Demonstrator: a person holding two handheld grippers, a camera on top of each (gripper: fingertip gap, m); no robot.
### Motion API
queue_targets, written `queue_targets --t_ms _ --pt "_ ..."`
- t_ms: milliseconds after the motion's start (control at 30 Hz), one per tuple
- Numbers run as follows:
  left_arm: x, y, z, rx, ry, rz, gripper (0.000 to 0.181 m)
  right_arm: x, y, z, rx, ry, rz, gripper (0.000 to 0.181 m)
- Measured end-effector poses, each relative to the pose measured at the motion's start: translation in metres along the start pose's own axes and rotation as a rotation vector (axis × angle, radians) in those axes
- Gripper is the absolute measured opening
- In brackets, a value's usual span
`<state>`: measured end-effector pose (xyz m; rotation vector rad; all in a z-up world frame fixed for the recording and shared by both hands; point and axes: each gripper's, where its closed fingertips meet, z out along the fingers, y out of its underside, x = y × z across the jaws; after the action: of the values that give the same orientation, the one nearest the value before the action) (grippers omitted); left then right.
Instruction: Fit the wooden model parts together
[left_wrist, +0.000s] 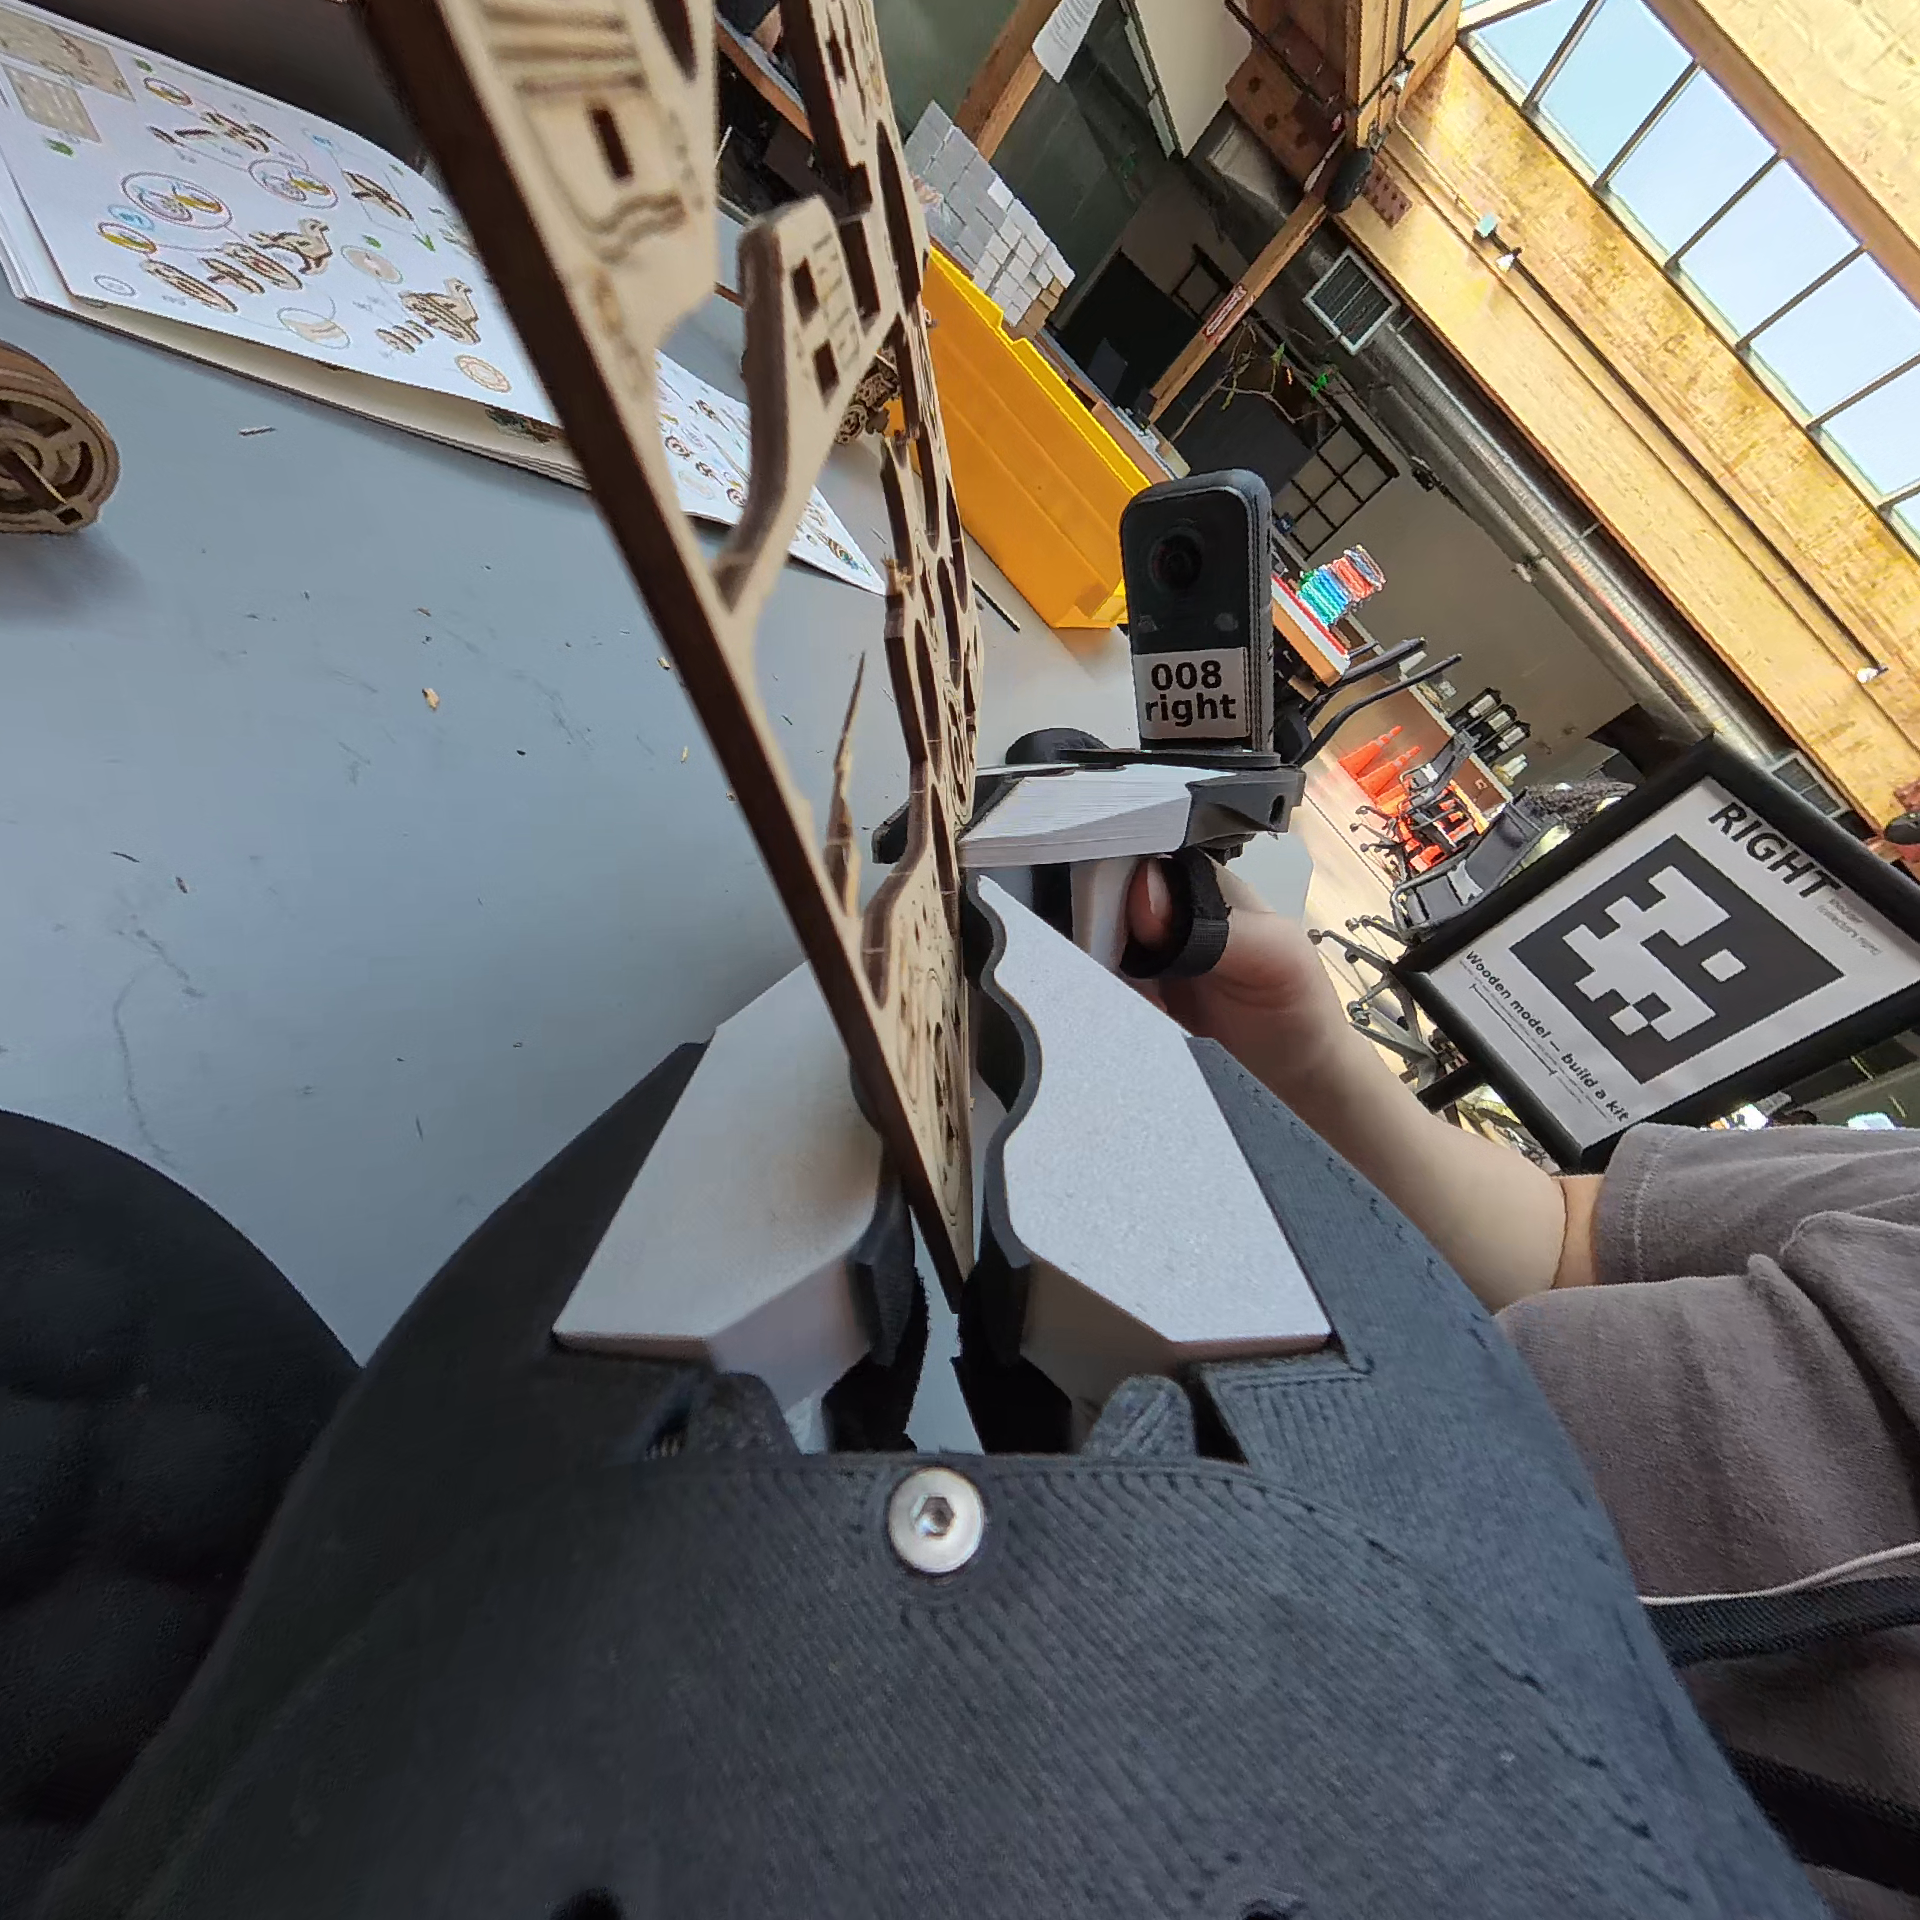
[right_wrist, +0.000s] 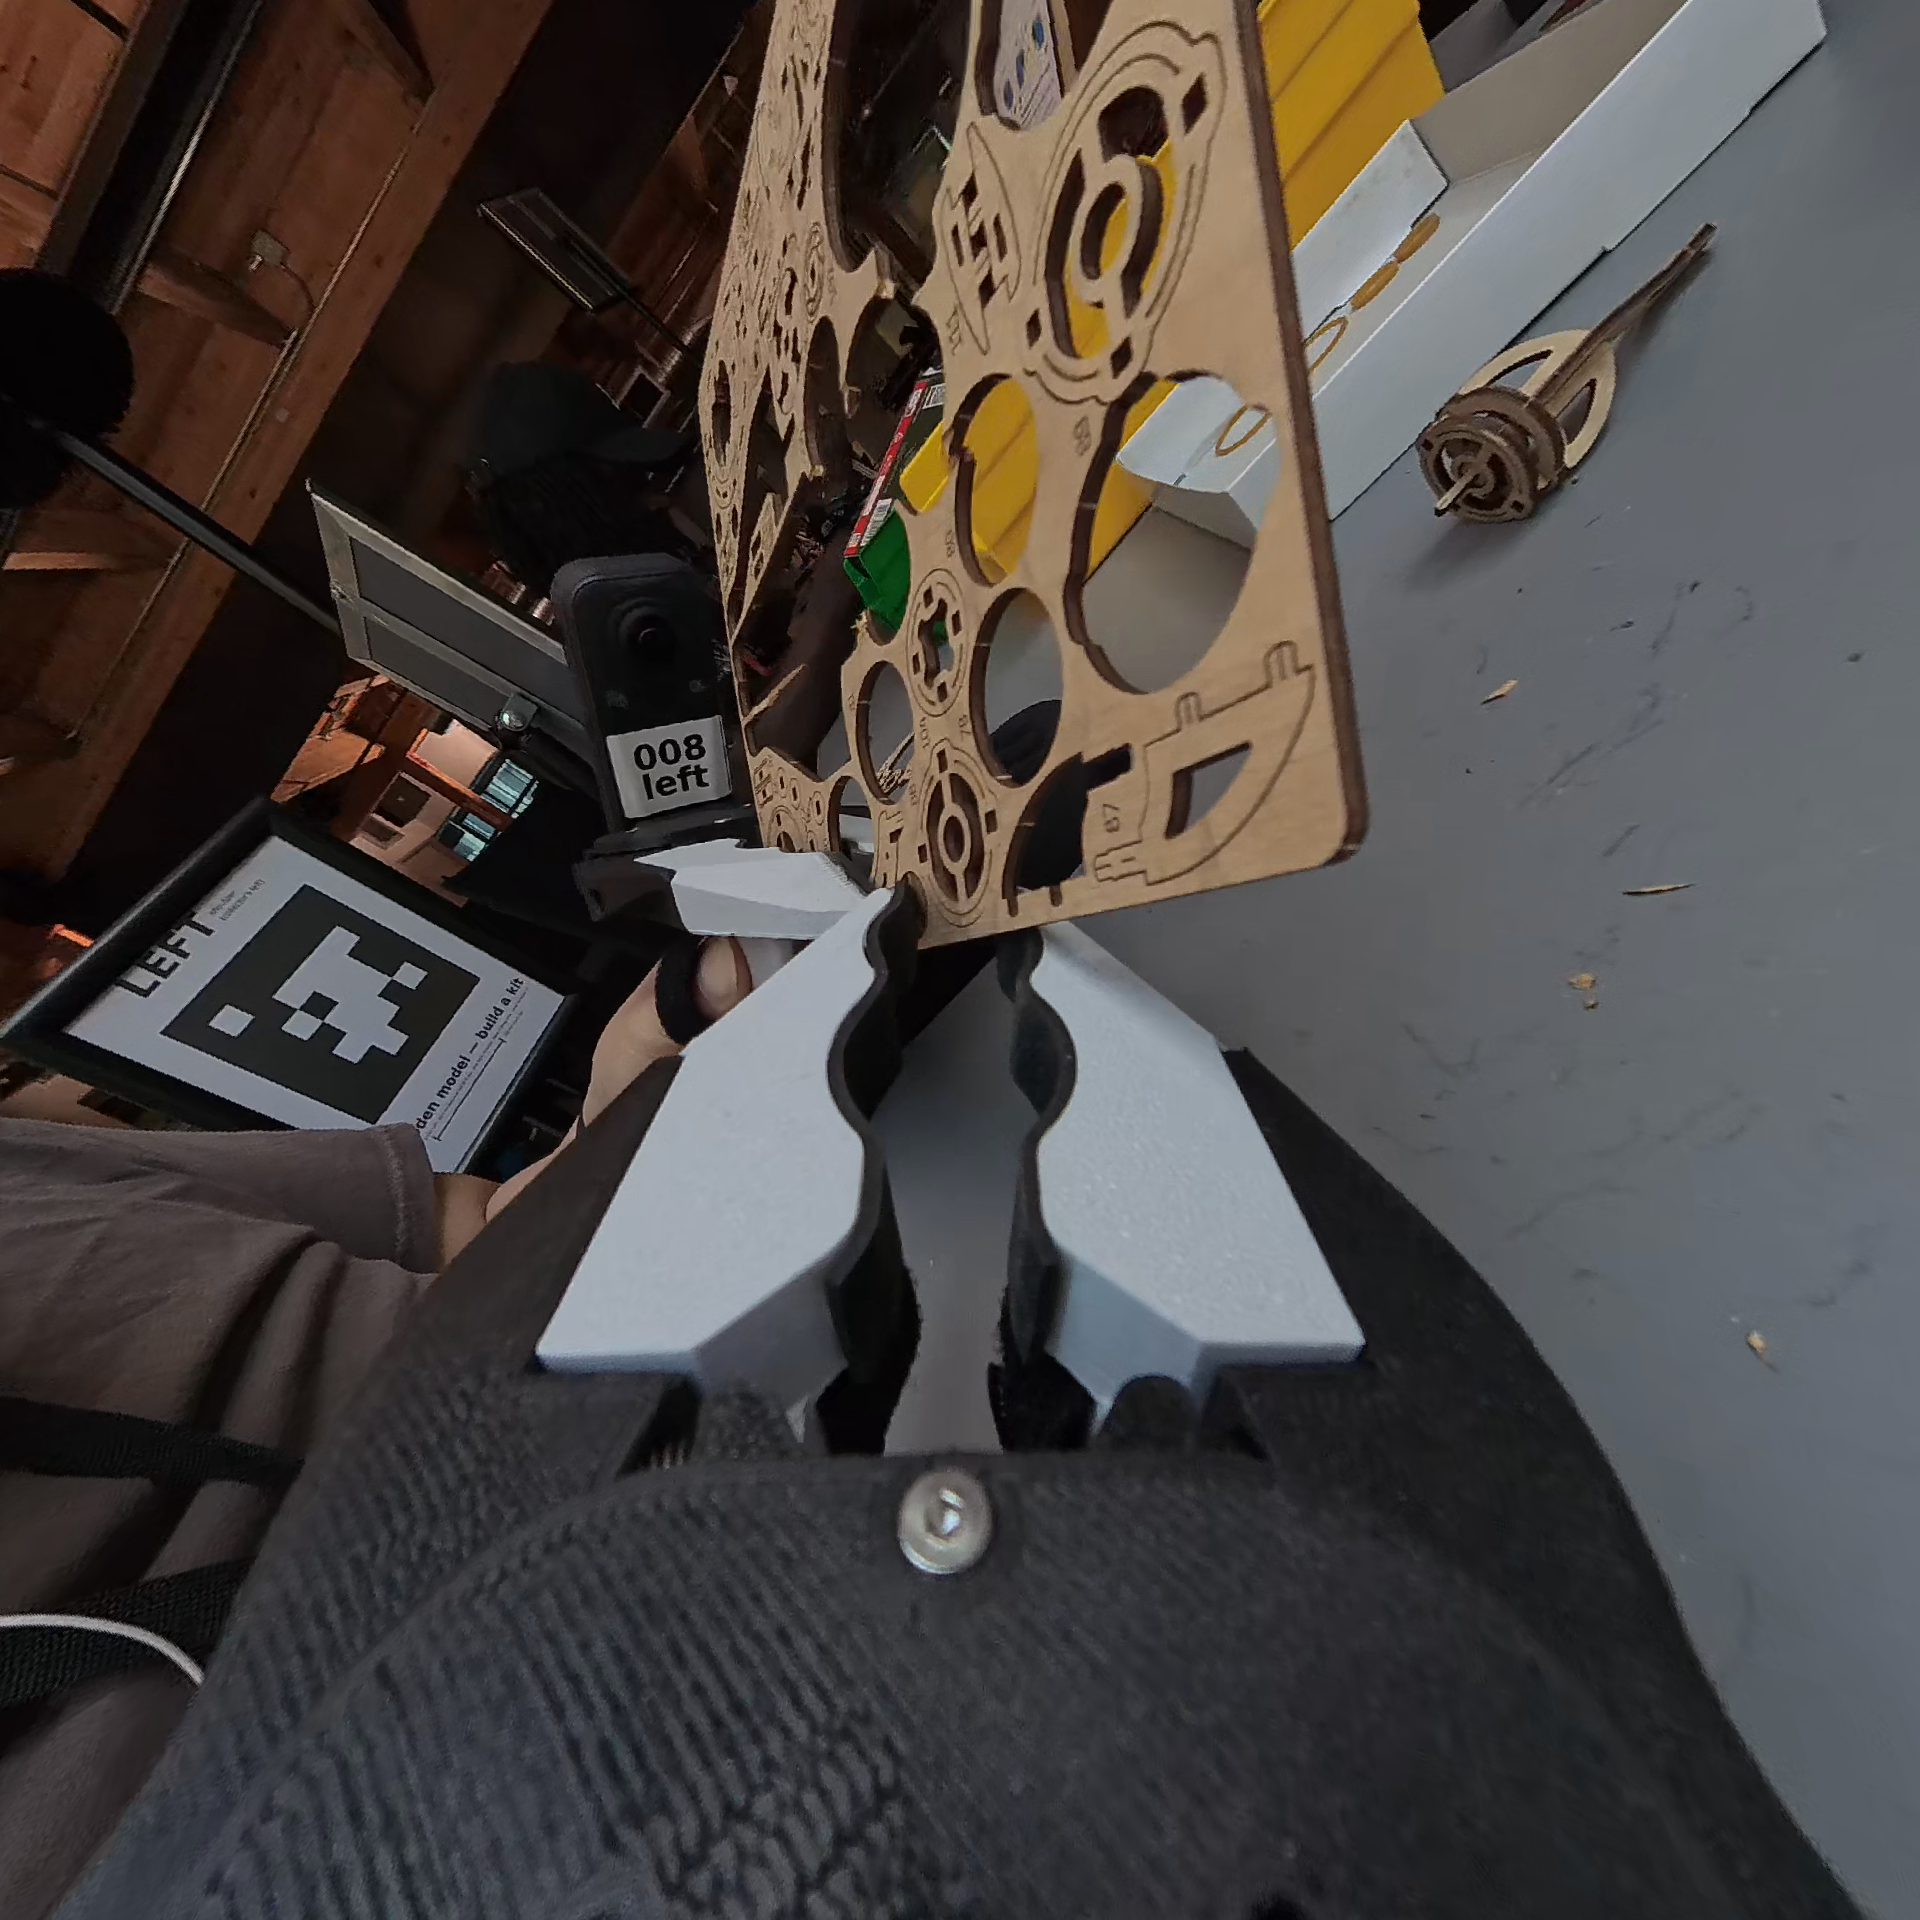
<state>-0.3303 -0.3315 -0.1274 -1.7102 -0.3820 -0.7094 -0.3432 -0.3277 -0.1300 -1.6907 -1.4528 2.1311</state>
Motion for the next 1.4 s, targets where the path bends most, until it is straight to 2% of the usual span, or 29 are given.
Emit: queue_targets --t_ms 333,433,533,633,967,1100,1400 --pt "-0.001 0.000 0.000 -0.003 0.015 -0.039 0.000 0.002 0.001 0.001 -0.003 0.030 -0.023 0.012" --pt "0.009 -0.004 -0.001 0.019 0.081 -0.024 0.002 -0.011 -0.006 -0.004 0.058 -0.031 -0.068 0.012" --pt "0.009 -0.004 0.001 0.031 0.069 -0.015 0.003 -0.013 -0.009 -0.004 0.120 -0.033 -0.008 0.019" --pt "0.010 -0.007 0.001 0.058 0.058 -0.009 0.003 -0.011 -0.013 -0.004 0.182 -0.011 0.013 0.015" --pt "0.024 -0.011 0.000 0.137 0.156 -0.077 0.000 -0.027 -0.017 -0.011 0.209 -0.094 -0.055 0.010" --pt "0.022 -0.011 0.001 0.195 0.197 -0.151 0.000 -0.024 -0.015 -0.010 0.198 -0.038 -0.114 0.010" --pt "0.023 -0.012 0.001 0.225 0.152 -0.071 0.000 -0.023 -0.016 -0.009 0.219 0.024 -0.203 0.012"
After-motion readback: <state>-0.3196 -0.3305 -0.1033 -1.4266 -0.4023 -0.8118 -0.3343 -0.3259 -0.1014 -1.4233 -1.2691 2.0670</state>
